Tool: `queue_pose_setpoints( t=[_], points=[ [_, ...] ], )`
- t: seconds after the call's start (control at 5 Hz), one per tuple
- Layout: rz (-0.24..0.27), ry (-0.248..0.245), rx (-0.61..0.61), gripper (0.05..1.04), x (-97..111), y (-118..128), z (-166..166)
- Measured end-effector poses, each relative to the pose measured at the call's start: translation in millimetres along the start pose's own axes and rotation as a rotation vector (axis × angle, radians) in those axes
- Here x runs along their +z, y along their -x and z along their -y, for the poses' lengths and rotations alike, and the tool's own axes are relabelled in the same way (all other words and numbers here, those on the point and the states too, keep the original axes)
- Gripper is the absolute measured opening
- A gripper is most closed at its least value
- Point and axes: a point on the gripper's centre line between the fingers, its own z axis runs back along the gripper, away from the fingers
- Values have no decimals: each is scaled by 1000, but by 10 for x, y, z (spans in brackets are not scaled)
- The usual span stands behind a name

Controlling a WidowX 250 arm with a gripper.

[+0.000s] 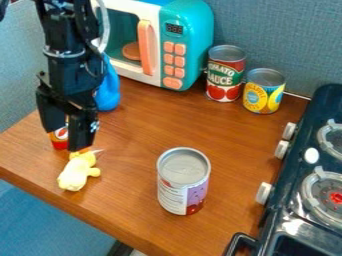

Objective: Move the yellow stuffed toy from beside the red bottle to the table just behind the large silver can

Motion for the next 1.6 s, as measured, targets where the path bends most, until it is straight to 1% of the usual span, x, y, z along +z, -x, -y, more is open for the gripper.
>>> queue_pose_setpoints(
  t=[0.2,0.4,0.6,0.8,1.0,1.2,1.4,1.6],
  points=[
    [-7,2,16,1004,-96,107,-116],
    [-24,39,-13,1004,-248,106,-183],
    [-22,59,0,1004,-346,51,-228],
    [9,76,15,1004,-448,-44,-216],
    [12,88,39,1004,-620,-83,-192],
    [58,90,65,1004,-654,-133,-172],
    [96,76,104,949,-699,-169,-173],
    [94,87,133,670,-759,-122,-122]
  ],
)
